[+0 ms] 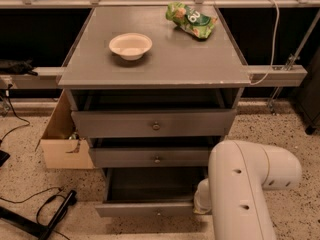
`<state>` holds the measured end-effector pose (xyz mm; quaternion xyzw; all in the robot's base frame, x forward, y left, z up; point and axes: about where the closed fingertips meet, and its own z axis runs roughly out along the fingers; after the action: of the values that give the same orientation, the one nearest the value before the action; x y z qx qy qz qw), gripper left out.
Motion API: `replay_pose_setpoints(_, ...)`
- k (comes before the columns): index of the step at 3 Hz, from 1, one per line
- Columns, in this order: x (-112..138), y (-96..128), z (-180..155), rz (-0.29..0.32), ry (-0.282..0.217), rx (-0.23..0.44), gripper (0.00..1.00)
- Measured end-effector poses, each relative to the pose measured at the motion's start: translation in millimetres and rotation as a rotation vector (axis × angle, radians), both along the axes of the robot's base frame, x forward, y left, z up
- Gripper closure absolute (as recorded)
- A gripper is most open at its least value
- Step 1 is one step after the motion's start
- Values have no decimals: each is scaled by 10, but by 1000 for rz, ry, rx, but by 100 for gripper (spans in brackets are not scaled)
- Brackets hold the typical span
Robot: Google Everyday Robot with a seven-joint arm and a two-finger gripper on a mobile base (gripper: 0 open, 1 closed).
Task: Open bottom drawer
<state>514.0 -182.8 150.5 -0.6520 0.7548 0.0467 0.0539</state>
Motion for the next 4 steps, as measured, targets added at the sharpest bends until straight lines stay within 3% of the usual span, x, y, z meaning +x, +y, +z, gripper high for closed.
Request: replay_pose_setpoints(4,15,-10,10,-9,-10,-5,100)
